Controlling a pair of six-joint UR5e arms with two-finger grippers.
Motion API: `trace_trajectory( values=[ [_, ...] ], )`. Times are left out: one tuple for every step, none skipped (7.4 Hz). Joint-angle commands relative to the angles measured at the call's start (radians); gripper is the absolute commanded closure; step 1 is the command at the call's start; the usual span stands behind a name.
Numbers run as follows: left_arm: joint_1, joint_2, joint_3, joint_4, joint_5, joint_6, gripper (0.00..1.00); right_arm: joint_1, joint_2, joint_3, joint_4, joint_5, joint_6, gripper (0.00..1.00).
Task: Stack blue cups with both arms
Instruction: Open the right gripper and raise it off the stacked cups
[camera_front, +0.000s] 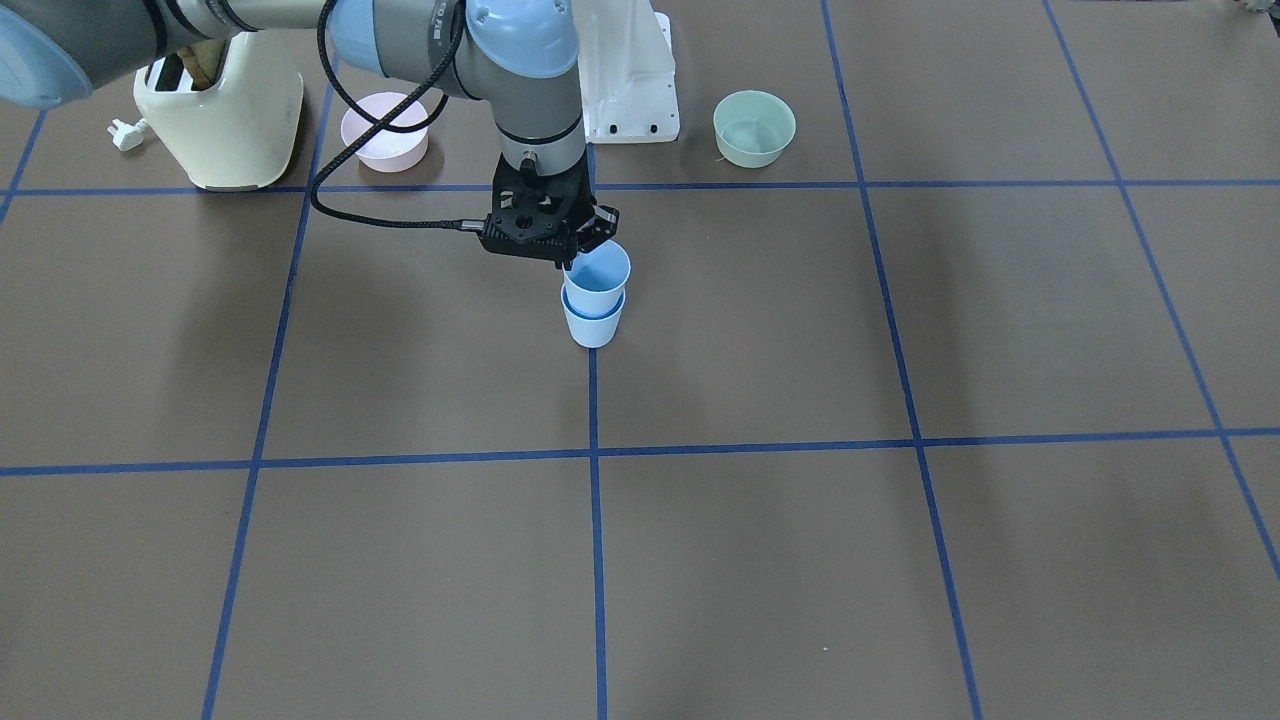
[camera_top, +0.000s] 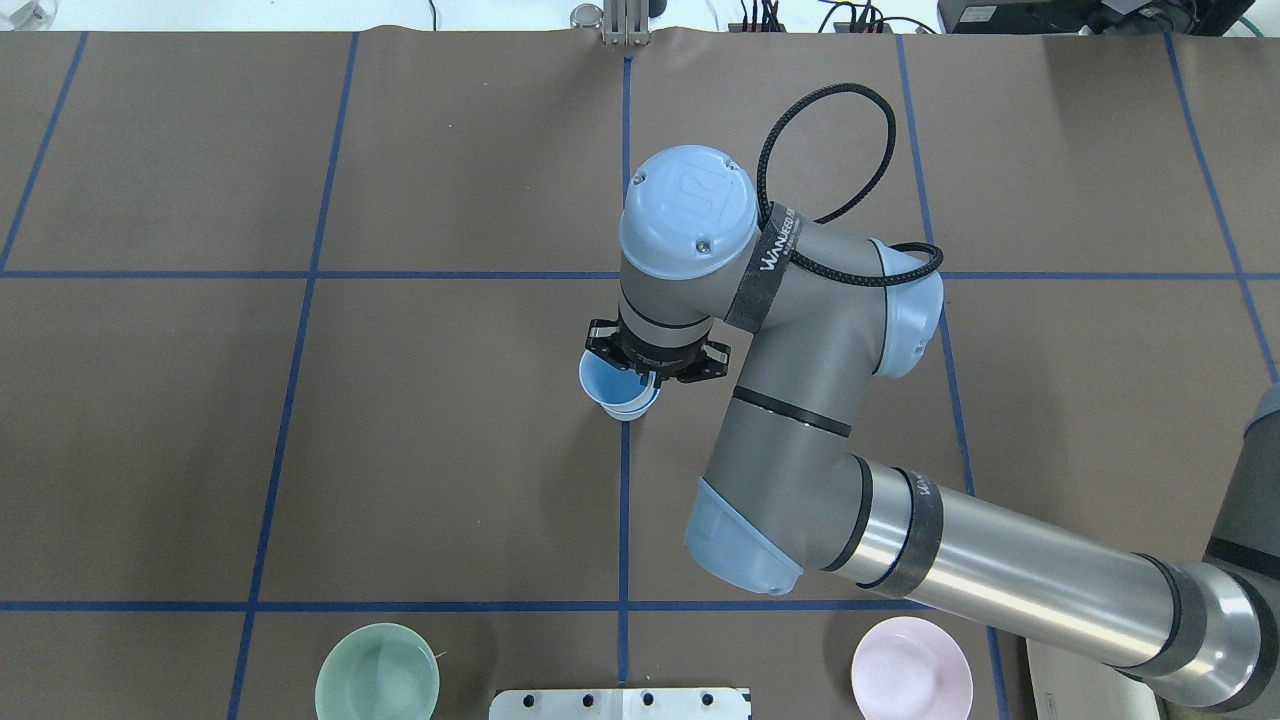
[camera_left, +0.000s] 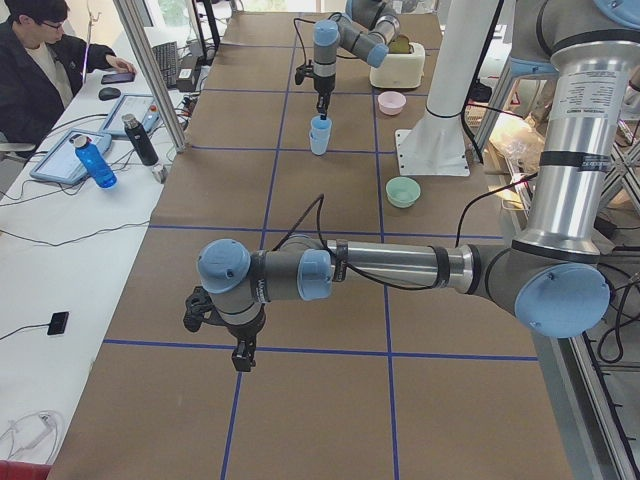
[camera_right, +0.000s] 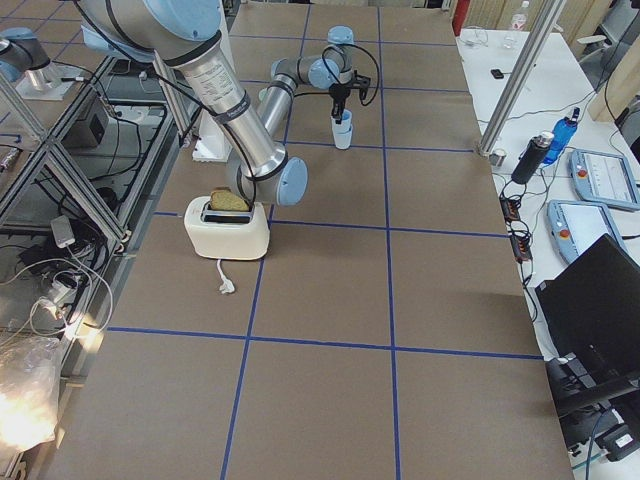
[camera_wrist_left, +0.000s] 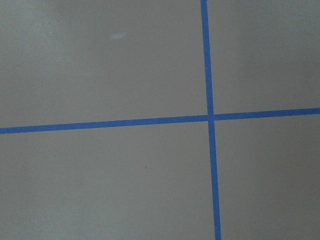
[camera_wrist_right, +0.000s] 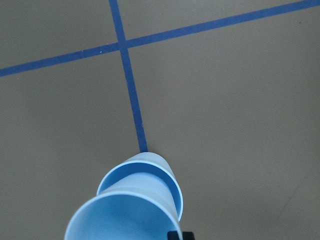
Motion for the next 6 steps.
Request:
trace_trajectory(
  values=[
    [0.000,0.000,0.000,0.000,0.000,0.000,0.02,0.008,-0.005,-0.017,0.041,-0.017,-0.003,0.00],
    [0.000,0.002,0.002,0.002,0.000,0.000,0.02,0.056,0.000,-0.013,0.046,-0.005,-0.021,0.00],
    [0.000,0.002,0.000,0.002,0.000,-0.003,0.02,0.123,-0.005,-0.013,0.044,0.019,-0.070,0.00],
    [0.000,0.003,-0.002,0.002,-0.001,-0.003,0.02,0.239,-0.047,-0.014,0.041,0.112,-0.187,0.00],
    [0.000,0.006,-0.005,0.009,0.000,-0.005,0.02,0.377,-0.119,-0.017,0.041,0.201,-0.377,0.00],
    [0.000,0.009,0.006,0.008,0.002,-0.005,0.02,0.518,-0.205,-0.025,0.038,0.275,-0.609,0.00]
  ],
)
